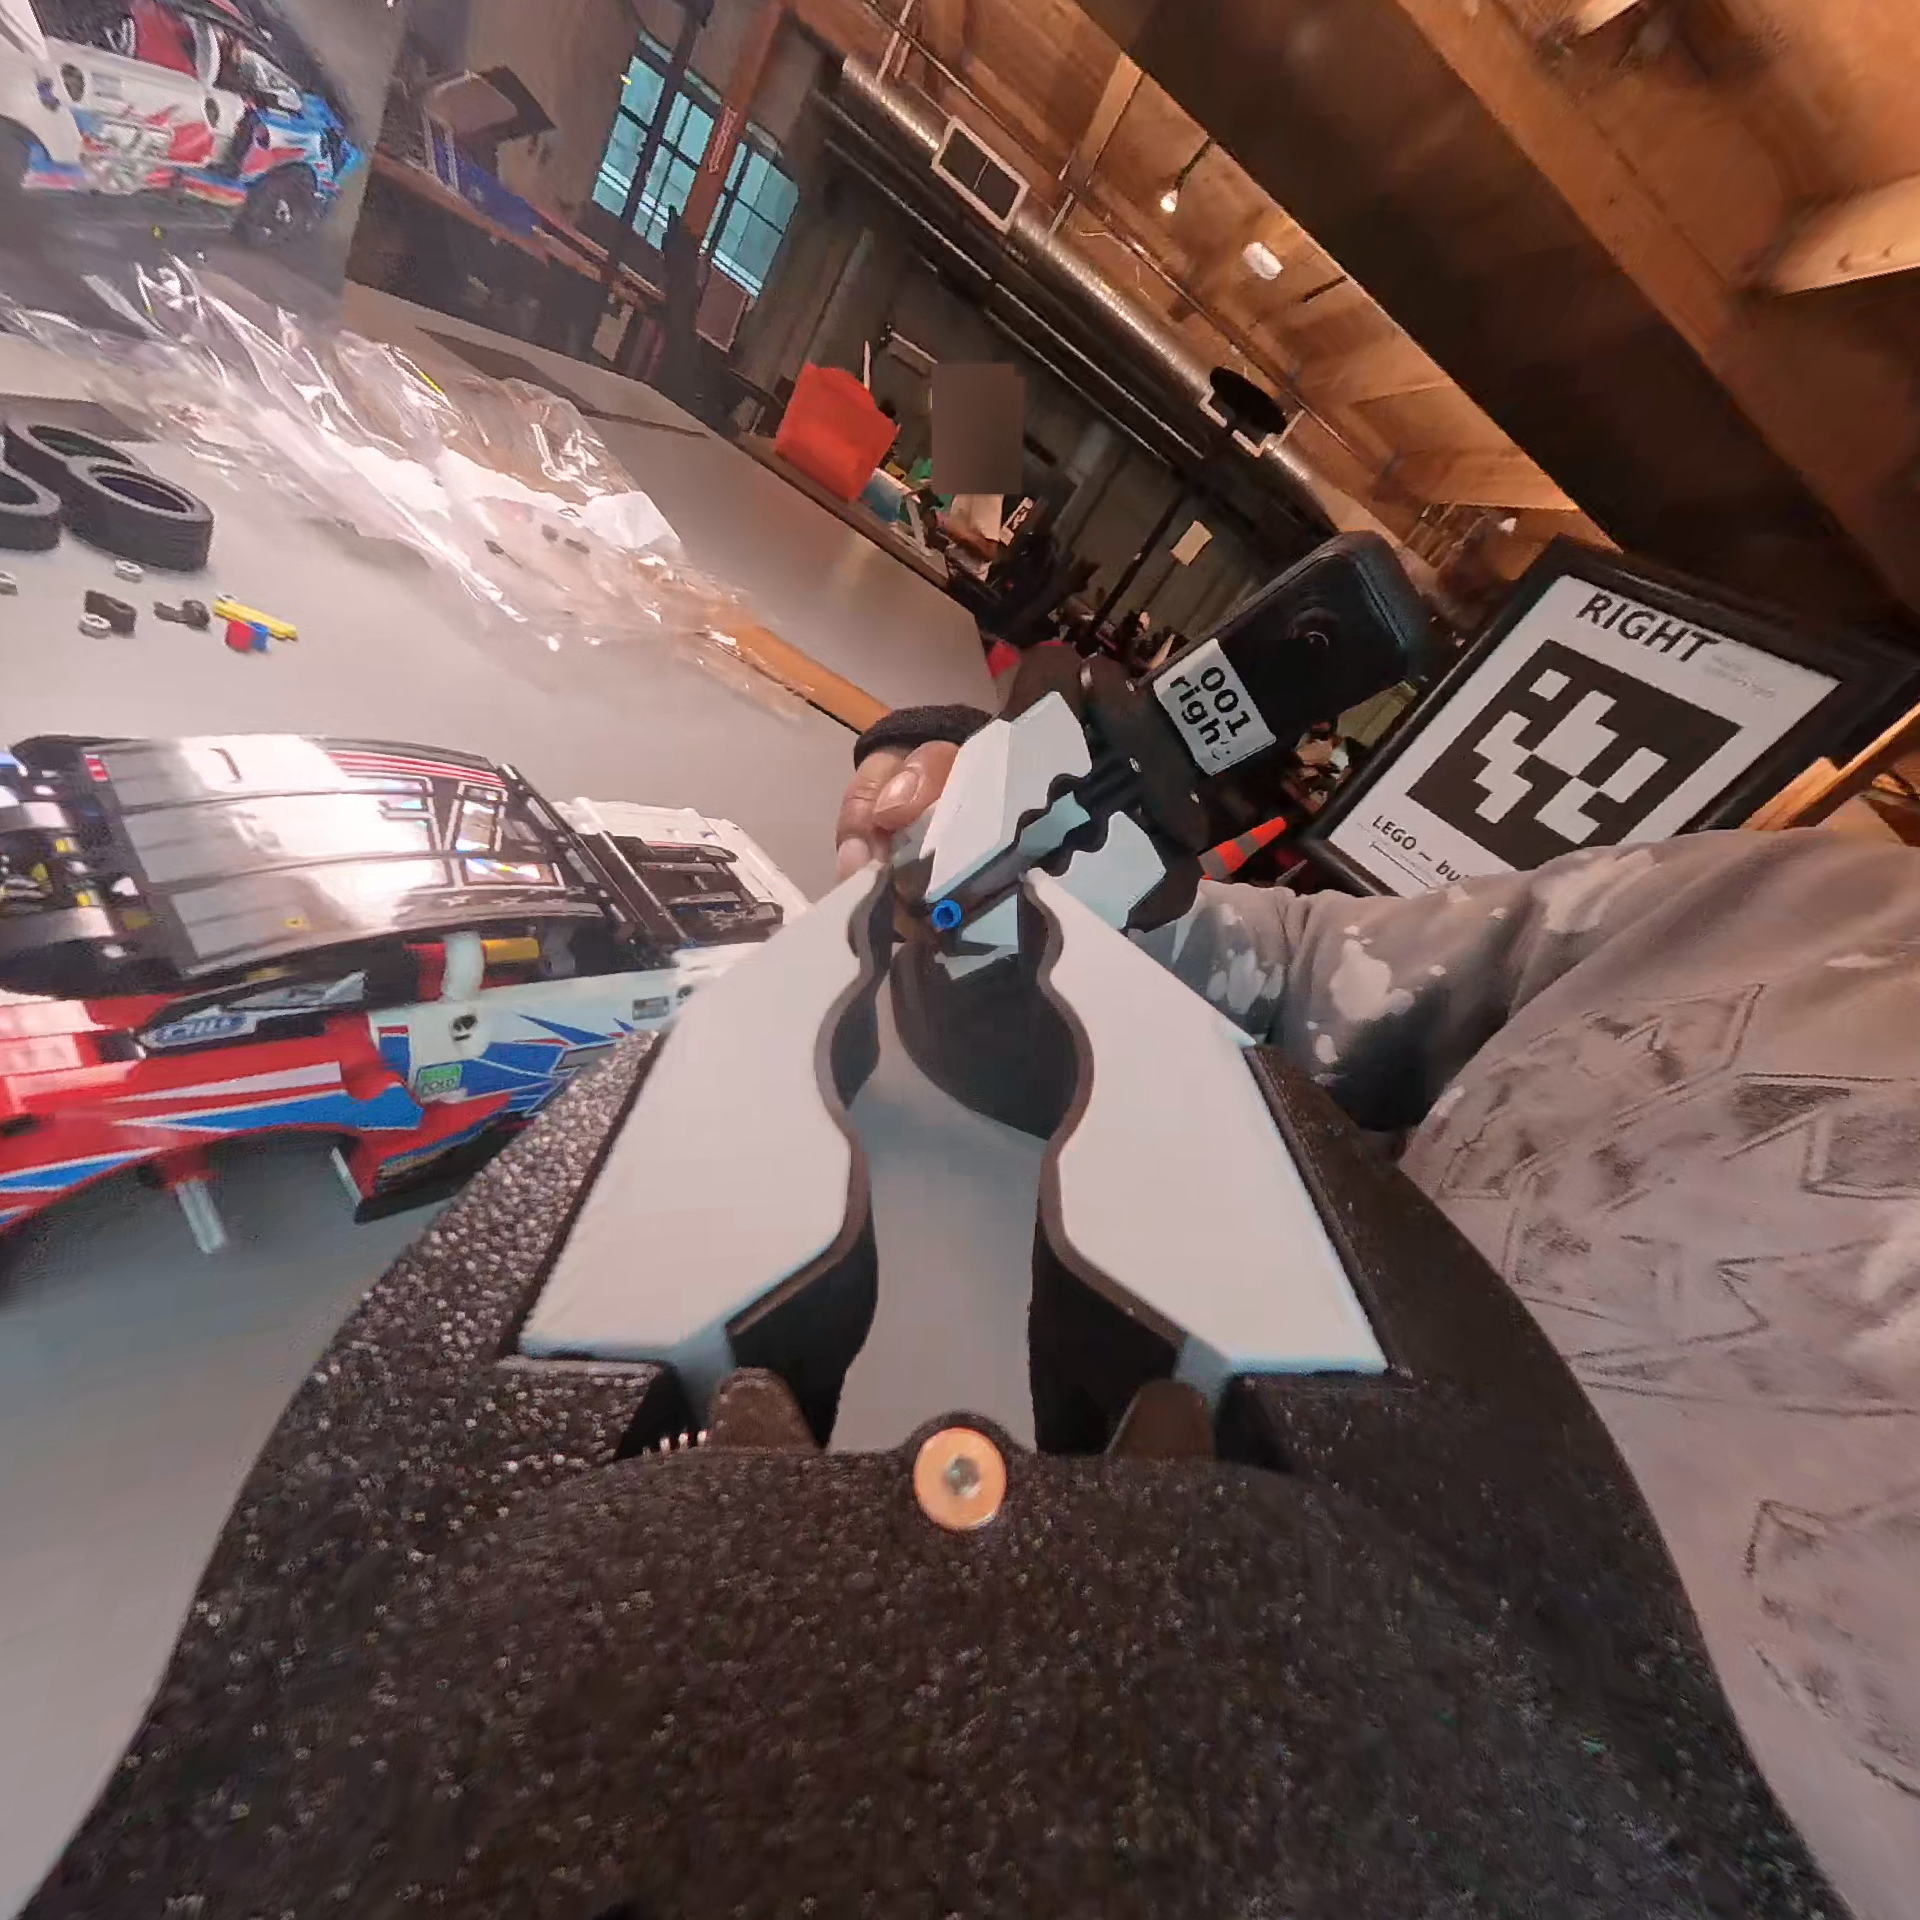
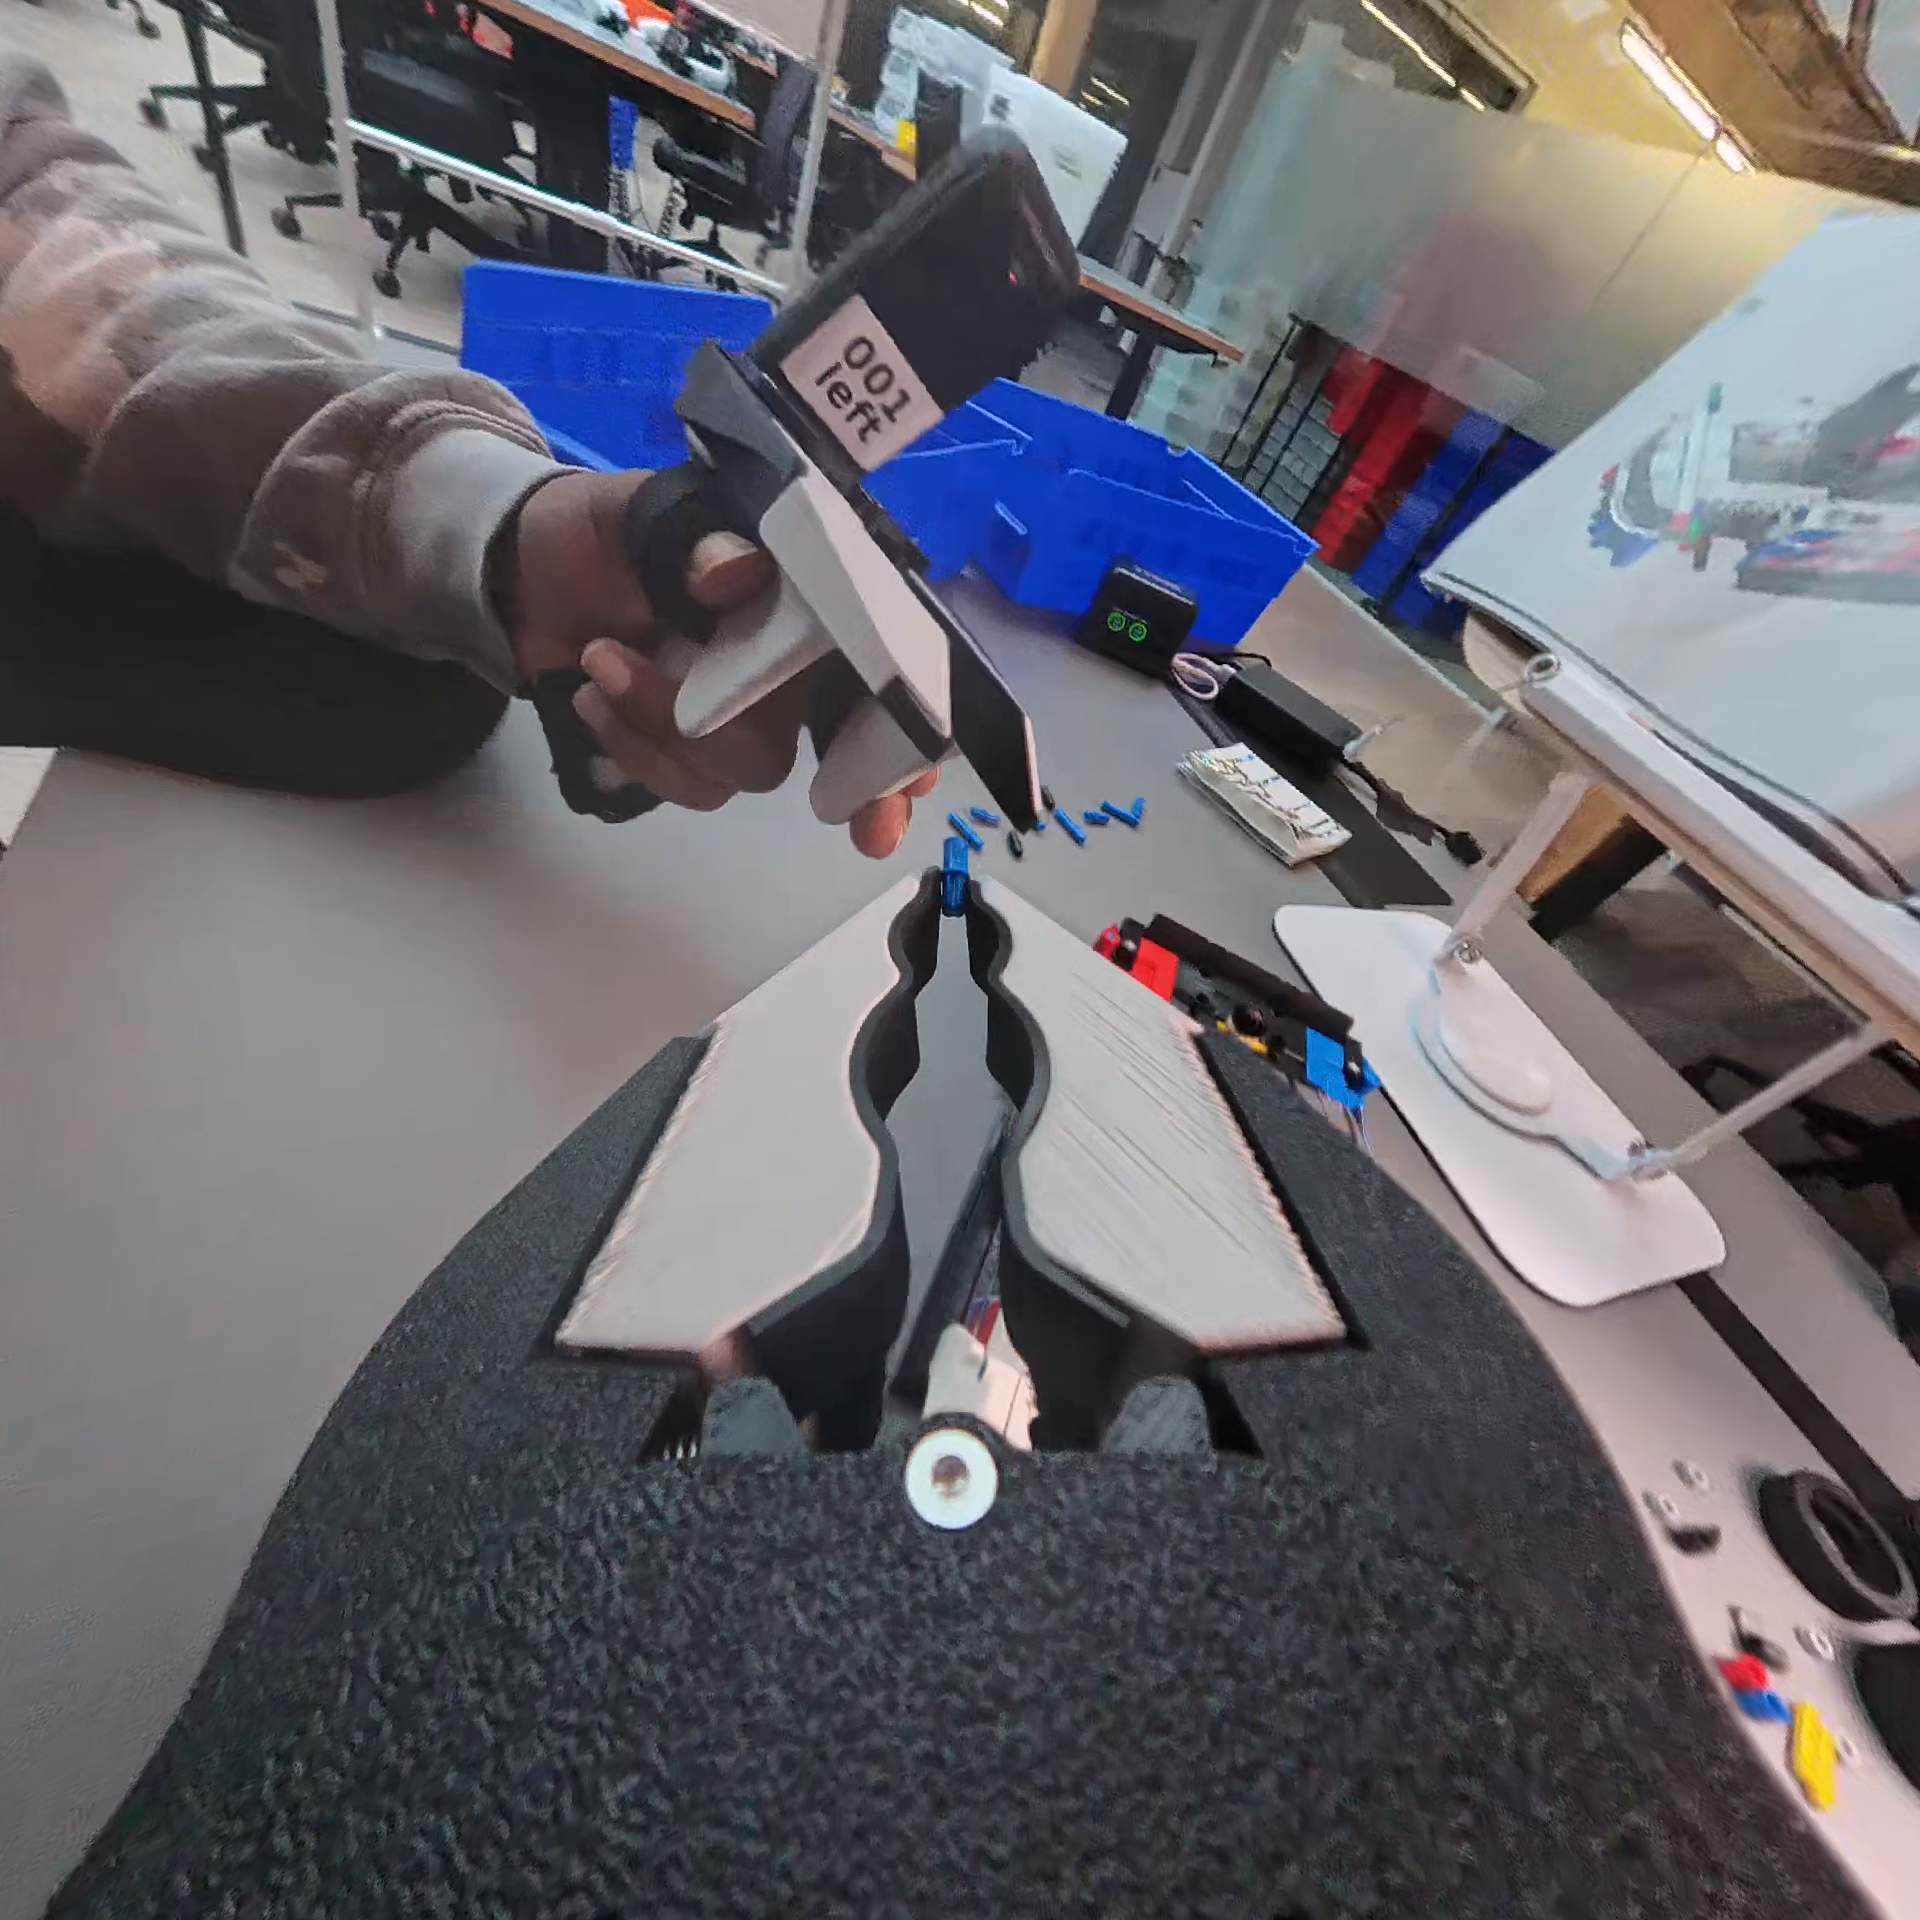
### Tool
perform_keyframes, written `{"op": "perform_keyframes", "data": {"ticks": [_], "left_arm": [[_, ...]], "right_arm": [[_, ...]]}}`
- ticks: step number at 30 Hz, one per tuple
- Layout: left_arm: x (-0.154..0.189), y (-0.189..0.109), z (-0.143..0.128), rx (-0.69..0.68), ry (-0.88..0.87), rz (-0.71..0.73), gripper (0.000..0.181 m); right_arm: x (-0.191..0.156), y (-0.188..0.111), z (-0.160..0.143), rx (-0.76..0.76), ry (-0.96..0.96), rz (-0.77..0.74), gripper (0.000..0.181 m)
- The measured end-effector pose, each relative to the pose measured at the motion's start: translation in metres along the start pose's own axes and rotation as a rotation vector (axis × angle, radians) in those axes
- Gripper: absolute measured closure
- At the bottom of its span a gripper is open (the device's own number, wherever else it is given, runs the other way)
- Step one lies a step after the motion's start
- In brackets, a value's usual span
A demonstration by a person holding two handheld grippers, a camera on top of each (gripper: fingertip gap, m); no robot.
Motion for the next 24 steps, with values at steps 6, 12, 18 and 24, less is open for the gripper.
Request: {"op": "perform_keyframes", "data": {"ticks": [6,12,18,24], "left_arm": [[0.007,-0.009,-0.009,-0.041,0.02,0.018,0.17],[0.006,-0.012,-0.007,-0.057,0.072,0.046,0.179],[-0.074,-0.076,0.02,-0.183,0.367,0.596,0.179],[-0.177,-0.176,0.019,-0.483,0.386,1.234,0.178]], "right_arm": [[-0.008,0.014,0.013,0.022,-0.079,0.041,0.178],[-0.007,0.017,0.013,0.002,-0.131,0.032,0.177],[0.03,-0.008,-0.023,-0.187,-0.024,-0.067,0.133],[0.063,-0.072,-0.097,-0.491,0.269,-0.054,0.094]]}}
Point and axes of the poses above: each gripper's, where its closed fingertips meet, y out along the fingers, z out of its top, x = y × z across the jaws, the point moved 3 cm from there along -y, back along the fingers, and after that the axes turned 4 degrees about x, right-handed, at the moved point
